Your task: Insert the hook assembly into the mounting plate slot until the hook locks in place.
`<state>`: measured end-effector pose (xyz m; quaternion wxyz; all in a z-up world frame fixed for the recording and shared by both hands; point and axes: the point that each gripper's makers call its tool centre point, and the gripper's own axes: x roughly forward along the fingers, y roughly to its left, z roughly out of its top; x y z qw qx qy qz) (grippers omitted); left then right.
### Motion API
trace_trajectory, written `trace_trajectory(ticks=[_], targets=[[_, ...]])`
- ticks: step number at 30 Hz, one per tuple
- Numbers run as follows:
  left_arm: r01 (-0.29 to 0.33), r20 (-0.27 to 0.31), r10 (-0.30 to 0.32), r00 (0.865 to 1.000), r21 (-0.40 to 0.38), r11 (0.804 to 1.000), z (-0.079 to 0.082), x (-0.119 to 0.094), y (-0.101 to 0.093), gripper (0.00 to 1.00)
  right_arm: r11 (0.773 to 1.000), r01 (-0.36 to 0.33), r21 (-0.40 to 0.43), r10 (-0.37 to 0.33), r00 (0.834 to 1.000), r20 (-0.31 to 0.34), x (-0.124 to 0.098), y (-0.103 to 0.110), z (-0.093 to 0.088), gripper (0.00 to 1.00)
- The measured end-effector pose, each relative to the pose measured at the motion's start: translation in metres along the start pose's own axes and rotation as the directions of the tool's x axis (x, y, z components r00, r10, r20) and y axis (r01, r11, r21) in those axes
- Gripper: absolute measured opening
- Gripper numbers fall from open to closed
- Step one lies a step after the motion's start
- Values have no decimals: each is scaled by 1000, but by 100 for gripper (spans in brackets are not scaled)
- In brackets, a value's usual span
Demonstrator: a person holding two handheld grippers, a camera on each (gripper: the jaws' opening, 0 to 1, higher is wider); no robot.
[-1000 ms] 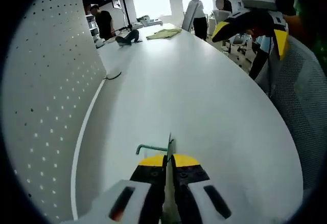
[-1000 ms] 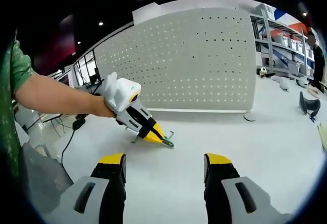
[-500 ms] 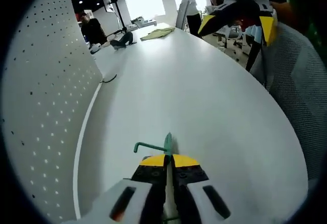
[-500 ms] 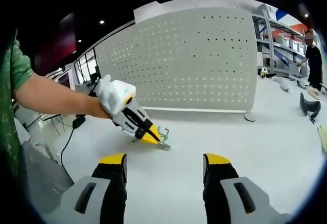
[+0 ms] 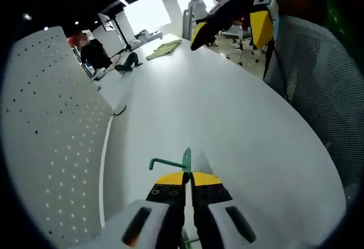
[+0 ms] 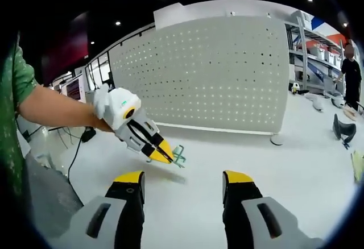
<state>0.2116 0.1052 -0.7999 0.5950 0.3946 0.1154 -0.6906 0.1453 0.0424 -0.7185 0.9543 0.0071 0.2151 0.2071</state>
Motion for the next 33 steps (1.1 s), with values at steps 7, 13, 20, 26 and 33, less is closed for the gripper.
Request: trace_trajectory(ticks=[7, 13, 20, 26, 33], targets=[[-24, 51, 20, 998, 86, 996, 29, -22, -6, 2, 997, -30, -68, 29, 1000, -11, -4, 8, 16, 48], [-47, 76, 33, 997, 193, 980, 54, -41, -16, 2, 987, -83, -136, 77, 996, -50, -8, 20, 26, 39], [-58, 93, 30, 995, 307, 950, 77, -60, -32, 2, 965, -172, -199, 150, 981, -121, -12, 38, 30, 32], [-64, 102, 27, 994, 382, 922, 92, -73, -45, 2, 949, -230, -214, 195, 965, -173, -14, 48, 31, 28], [-61, 89, 21, 996, 482, 874, 101, -83, -63, 2, 919, -317, -233, 260, 934, -247, -17, 62, 28, 24]])
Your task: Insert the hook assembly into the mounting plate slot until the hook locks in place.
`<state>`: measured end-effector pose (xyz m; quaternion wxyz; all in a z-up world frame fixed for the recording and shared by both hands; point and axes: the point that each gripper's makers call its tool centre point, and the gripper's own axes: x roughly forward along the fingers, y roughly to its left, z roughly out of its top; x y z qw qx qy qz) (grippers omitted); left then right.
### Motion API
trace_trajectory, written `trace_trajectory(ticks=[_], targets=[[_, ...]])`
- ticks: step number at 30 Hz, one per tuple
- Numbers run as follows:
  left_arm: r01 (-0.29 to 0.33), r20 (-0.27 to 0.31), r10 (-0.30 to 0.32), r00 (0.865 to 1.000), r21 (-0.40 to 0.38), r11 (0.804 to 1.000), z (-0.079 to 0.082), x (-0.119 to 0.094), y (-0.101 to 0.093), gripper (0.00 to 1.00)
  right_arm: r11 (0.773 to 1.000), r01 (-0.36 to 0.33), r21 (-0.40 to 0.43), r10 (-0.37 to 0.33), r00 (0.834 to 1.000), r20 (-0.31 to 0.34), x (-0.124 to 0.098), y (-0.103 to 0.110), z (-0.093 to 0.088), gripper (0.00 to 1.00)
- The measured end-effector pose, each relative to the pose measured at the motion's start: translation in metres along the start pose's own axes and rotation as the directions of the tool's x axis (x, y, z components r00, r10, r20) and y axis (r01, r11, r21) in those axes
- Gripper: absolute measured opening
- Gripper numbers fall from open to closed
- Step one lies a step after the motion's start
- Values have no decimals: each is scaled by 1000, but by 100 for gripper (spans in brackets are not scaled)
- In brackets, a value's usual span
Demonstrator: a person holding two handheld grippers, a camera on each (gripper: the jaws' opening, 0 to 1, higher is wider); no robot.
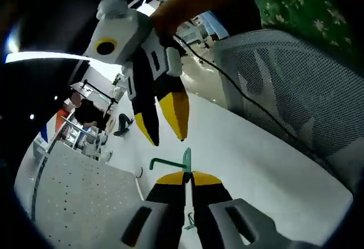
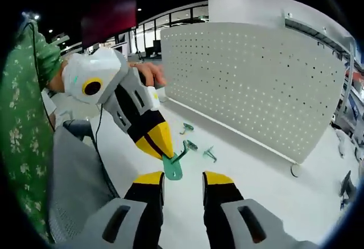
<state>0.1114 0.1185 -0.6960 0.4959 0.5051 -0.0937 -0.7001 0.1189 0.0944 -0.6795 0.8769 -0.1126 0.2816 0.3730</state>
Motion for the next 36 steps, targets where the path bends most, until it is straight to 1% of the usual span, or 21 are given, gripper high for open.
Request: trace_trajectory(ticks=[2, 3, 5, 7, 9, 10, 13, 14, 17, 22, 27, 36], targets=[[4, -2, -4, 1000, 17, 1000, 2, -2, -2, 2, 999, -39, 2, 39, 999, -6, 0, 6, 3, 23], [7, -4, -7, 1000, 29, 1000, 4, -2, -4, 2, 998, -67, -3, 67, 998, -22, 0, 11, 3, 23], [13, -5, -13, 1000, 49, 999, 7, -4, -6, 2, 997, -74, -18, 73, 997, -29, 0, 12, 5, 21], [17, -10, -16, 1000, 70, 997, 9, -5, -7, 2, 995, -95, -17, 94, 994, -48, 0, 14, 5, 19], [23, -14, -22, 1000, 94, 995, 12, -7, -8, 2, 993, -115, -36, 112, 991, -75, 0, 17, 5, 18], [24, -15, -23, 1000, 103, 994, 14, -7, -9, 2, 991, -127, -43, 123, 988, -88, 0, 19, 5, 18], [33, -16, -31, 999, 129, 991, 18, -7, -10, 2, 982, -179, -67, 167, 975, -148, 1, 28, 0, 17], [37, -19, -35, 999, 142, 989, 18, -7, -10, 2, 980, -185, -78, 171, 972, -163, 2, 29, -1, 16], [42, -20, -39, 999, 155, 987, 20, -6, -11, 2, 978, -195, -75, 181, 970, -164, 3, 28, 3, 16], [48, -21, -45, 999, 181, 982, 24, -6, -13, 2, 971, -225, -78, 207, 960, -189, 5, 33, 3, 14], [58, -27, -54, 998, 197, 979, 24, -5, -16, 2, 964, -255, -72, 234, 947, -222, 7, 37, -1, 11], [62, -24, -58, 998, 220, 974, 28, -4, -18, 2, 957, -281, -66, 256, 931, -262, 12, 40, -9, 6]])
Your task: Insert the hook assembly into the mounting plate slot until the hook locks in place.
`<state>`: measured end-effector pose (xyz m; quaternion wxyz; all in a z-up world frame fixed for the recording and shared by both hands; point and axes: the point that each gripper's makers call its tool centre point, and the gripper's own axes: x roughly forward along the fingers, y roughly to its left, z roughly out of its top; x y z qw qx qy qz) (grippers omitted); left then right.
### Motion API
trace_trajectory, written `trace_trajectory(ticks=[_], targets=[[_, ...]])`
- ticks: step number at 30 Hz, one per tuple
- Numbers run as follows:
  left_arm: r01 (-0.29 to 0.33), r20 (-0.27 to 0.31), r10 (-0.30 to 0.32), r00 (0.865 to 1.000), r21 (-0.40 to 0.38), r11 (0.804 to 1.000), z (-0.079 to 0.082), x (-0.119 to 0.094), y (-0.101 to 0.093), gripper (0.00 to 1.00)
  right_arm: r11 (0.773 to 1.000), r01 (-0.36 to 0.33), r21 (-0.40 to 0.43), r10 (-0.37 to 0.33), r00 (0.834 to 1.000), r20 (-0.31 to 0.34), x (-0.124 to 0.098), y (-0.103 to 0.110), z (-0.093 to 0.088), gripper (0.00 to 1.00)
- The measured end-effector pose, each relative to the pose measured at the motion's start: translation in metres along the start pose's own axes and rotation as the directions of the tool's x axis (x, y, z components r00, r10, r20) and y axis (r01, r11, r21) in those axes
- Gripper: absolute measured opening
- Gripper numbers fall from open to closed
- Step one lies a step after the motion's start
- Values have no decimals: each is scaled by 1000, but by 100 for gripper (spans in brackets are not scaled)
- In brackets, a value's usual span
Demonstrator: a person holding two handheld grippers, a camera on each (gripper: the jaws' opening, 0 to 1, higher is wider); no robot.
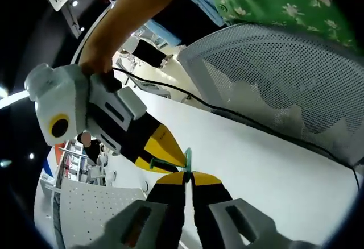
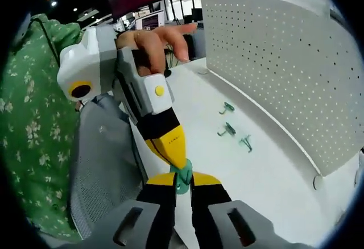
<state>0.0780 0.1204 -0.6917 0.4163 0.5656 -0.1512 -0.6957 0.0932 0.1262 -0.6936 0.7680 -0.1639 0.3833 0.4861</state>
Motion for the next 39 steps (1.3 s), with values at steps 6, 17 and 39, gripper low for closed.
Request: trace_trajectory(ticks=[6, 17, 39], targets=[[1, -6, -1, 1000, 16, 1000, 0, 0, -1, 2, 1000, -16, 15, 16, 1000, -10, 1, 2, -1, 5], [4, -33, -1, 999, 91, 996, 2, 1, -5, 2, 998, -41, 56, 42, 999, -16, 3, 6, -5, 2], [-32, -48, 34, 998, 46, 998, -11, 5, 0, 4, 997, 5, 77, -4, 1000, -8, 7, -7, -4, 1]])
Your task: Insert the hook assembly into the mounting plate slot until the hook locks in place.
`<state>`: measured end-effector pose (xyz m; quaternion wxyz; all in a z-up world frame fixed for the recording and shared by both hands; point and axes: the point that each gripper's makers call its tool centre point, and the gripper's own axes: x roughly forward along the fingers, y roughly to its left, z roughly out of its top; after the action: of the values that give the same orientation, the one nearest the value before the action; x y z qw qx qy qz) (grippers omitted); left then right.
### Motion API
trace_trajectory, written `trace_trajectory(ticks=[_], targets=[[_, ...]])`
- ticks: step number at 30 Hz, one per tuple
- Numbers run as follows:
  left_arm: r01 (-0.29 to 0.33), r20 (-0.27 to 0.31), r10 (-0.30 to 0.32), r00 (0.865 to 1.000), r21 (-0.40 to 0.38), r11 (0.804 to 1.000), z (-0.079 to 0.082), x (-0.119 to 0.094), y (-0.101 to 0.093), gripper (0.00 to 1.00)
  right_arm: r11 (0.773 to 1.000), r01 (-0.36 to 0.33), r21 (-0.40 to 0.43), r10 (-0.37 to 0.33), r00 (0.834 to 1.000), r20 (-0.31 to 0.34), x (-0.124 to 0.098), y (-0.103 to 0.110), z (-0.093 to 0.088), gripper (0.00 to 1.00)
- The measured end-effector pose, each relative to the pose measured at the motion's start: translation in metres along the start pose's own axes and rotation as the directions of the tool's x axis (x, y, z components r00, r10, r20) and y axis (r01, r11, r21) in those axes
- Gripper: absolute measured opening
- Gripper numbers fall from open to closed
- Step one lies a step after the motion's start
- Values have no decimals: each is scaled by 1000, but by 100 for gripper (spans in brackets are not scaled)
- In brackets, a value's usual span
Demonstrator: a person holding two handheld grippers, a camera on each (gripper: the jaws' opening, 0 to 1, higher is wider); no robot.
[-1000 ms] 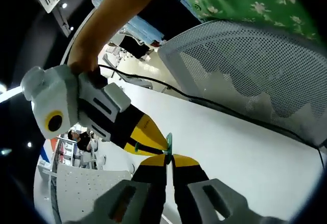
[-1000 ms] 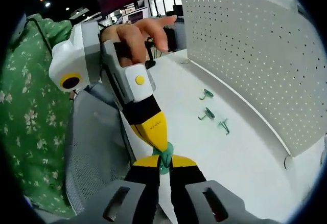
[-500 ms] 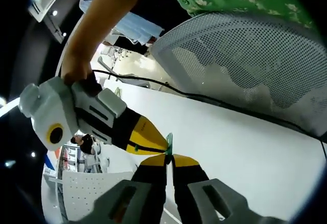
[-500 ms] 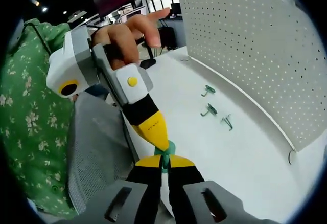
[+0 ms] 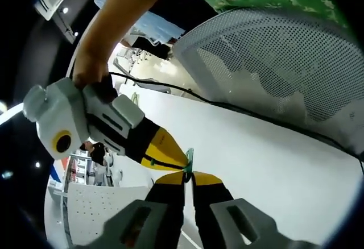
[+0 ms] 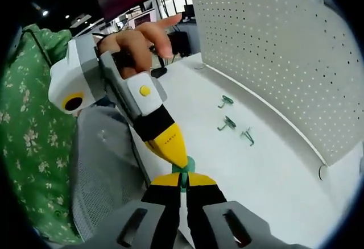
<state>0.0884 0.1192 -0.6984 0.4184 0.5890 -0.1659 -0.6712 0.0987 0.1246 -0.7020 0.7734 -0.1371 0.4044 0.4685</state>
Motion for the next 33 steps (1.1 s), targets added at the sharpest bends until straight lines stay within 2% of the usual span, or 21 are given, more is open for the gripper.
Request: trace_trajectory(ticks=[5, 11, 13, 16, 19, 22, 25, 28, 29, 30, 32, 33], targets=[[-10, 3, 11, 1000, -37, 999, -2, 0, 1, 7, 1000, 12, 0, -12, 1000, 11, -2, -3, 2, 1], [-26, 23, 29, 999, -130, 991, -3, -1, 0, 13, 1000, 25, 3, -25, 999, 26, -3, -5, 4, 1], [-33, 38, 41, 998, -187, 982, -3, -3, 1, 15, 1000, 27, 3, -27, 999, 30, -3, -6, 4, 1], [-56, 10, 61, 998, -267, 962, -14, -6, 4, 18, 1000, 26, 6, -26, 999, 36, -4, -4, 5, 1], [-70, 51, 96, 994, -372, 926, -14, -11, 9, 16, 999, 40, 6, -40, 998, 48, -3, -6, 7, 0], [-80, 74, 132, 989, -486, 870, -15, -16, 13, 19, 999, 45, 13, -46, 997, 64, -3, -7, 9, 0], [-90, 77, 157, 985, -547, 832, -18, -19, 15, 21, 998, 54, 19, -55, 996, 76, -3, -8, 11, 0], [-119, 65, 202, 977, -621, 775, -23, -24, 19, 22, 998, 59, 19, -61, 994, 86, -2, -8, 13, 0], [-121, 64, 208, 976, -636, 762, -24, -25, 20, 21, 998, 59, 19, -61, 994, 89, -2, -8, 14, 0], [-124, 64, 225, 972, -674, 728, -25, -26, 21, 21, 998, 65, 21, -67, 993, 97, -2, -9, 15, 0], [-132, 65, 256, 965, -718, 683, -26, -28, 24, 21, 997, 75, 25, -78, 991, 109, -2, -10, 18, 0], [-138, 64, 268, 961, -729, 670, -26, -30, 25, 21, 997, 80, 26, -82, 990, 116, -2, -10, 19, 0]])
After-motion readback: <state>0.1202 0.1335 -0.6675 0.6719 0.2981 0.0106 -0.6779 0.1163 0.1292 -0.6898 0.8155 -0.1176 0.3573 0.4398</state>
